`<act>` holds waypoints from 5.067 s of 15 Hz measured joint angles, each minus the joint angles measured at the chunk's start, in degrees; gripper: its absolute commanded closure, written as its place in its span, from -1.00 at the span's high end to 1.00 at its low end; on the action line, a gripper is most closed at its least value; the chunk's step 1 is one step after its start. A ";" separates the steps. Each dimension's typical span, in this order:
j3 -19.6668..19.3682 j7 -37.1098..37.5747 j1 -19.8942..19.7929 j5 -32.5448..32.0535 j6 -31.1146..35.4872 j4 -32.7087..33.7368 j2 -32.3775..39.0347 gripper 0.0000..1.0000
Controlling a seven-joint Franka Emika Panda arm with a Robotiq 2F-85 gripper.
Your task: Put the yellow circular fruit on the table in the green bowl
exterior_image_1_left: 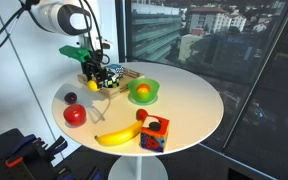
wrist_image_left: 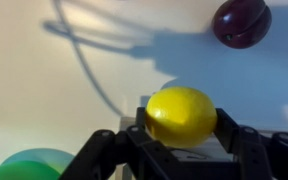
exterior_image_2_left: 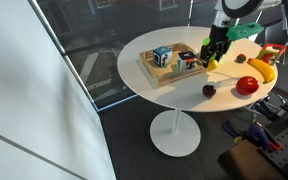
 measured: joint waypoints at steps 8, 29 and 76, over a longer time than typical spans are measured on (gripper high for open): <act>-3.54 -0.01 -3.62 0.09 -1.45 0.73 -4.00 -0.14; -9.06 9.29 -6.89 -6.81 -0.99 14.43 5.93 -0.14; -3.42 0.61 -2.94 -2.40 -27.23 10.38 -14.90 1.00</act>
